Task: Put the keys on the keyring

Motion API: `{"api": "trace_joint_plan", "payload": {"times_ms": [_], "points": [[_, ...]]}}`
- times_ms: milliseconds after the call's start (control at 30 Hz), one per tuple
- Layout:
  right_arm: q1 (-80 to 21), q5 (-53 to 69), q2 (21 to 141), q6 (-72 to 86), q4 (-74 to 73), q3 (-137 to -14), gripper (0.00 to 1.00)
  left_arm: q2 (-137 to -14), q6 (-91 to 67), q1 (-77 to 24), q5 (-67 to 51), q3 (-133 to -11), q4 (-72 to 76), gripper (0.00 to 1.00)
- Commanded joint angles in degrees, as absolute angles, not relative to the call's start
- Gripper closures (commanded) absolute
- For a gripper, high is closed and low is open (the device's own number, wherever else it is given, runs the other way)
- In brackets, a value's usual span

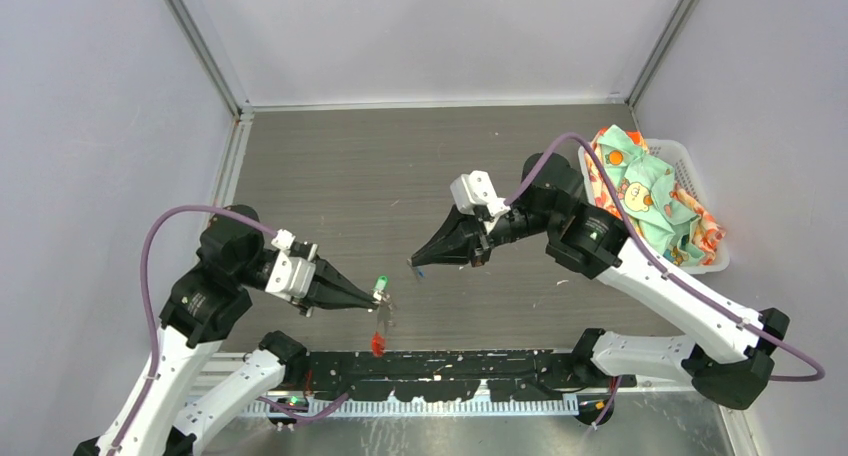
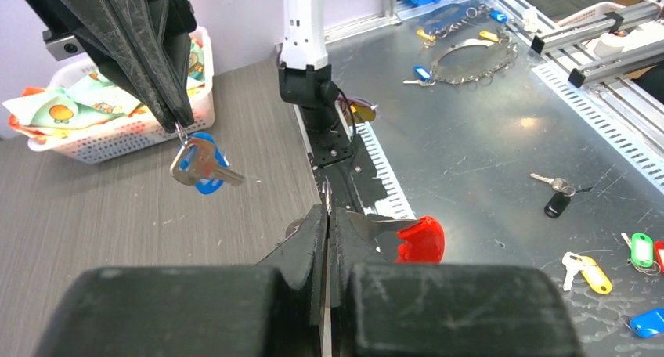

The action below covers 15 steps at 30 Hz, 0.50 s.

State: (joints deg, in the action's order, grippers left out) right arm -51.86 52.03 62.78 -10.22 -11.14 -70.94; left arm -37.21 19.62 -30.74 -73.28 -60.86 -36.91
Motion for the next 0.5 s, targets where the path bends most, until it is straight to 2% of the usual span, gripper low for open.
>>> {"api": "trace_joint_plan", "payload": {"times_ms": [0,467], "points": [[-53.6,56.8,64.8,-11.7,-10.8,-75.5,0.99,-38.3,18.6,-30.9,-77.1,-63.1,-34.4,1.00],[-58.8,58.3,70.4,-19.9,-22.0,-83.8,0.99,-40.3,21.0,-30.9,-79.7,-63.6,-35.8,1.00]]}}
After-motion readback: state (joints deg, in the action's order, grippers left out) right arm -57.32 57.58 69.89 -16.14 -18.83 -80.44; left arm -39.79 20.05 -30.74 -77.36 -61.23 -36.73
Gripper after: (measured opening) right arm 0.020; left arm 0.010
